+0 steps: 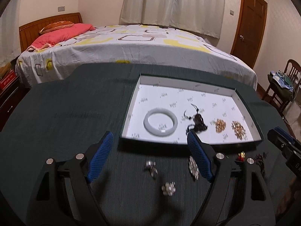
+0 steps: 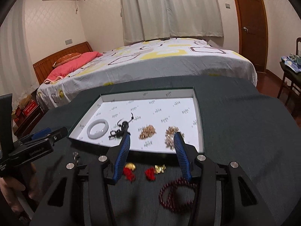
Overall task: Organize jewelry
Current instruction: 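Withdraw both open tools from the box back over the jewelry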
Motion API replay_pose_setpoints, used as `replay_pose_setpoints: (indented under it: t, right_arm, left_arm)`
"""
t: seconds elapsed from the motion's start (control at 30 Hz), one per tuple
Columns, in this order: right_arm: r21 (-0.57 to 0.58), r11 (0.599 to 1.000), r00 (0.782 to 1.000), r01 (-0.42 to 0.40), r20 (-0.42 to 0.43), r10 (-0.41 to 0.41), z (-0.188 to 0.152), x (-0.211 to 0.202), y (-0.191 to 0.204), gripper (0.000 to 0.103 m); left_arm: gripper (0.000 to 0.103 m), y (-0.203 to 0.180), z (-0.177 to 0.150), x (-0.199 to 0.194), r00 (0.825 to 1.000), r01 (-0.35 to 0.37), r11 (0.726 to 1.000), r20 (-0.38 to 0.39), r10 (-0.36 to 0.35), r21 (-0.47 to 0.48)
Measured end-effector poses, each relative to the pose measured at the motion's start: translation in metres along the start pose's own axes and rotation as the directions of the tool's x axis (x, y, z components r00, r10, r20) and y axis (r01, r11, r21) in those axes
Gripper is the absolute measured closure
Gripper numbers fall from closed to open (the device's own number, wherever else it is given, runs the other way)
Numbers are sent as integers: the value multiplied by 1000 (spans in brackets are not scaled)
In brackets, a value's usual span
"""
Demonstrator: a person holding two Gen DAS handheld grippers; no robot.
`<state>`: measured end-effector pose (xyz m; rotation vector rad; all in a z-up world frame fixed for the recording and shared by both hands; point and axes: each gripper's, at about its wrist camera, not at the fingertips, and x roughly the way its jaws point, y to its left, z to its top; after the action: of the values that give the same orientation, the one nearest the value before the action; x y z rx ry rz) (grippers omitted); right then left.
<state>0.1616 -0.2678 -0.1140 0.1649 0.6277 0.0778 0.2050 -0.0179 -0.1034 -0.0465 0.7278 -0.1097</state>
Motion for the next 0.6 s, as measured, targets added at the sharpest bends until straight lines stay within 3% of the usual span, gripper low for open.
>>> replay_pose_setpoints:
  t: [0.27, 0.4, 0.6]
  right_arm:
    - [13, 1000, 999, 5, -40, -5, -28, -12, -8, 55]
    - [20, 1000, 998, -1, -61, 2, -39, -12, -11, 55]
    - [35, 999, 997, -5, -71, 8, -46, -9, -16, 55]
  left_arm:
    - [26, -12, -46, -5, 998, -7, 1000, -63, 8, 21]
    - [39, -15, -62, 7, 994, -16, 1000, -110, 18, 24]
    - [50, -18, -69, 20, 989, -12, 1000, -148, 16, 25]
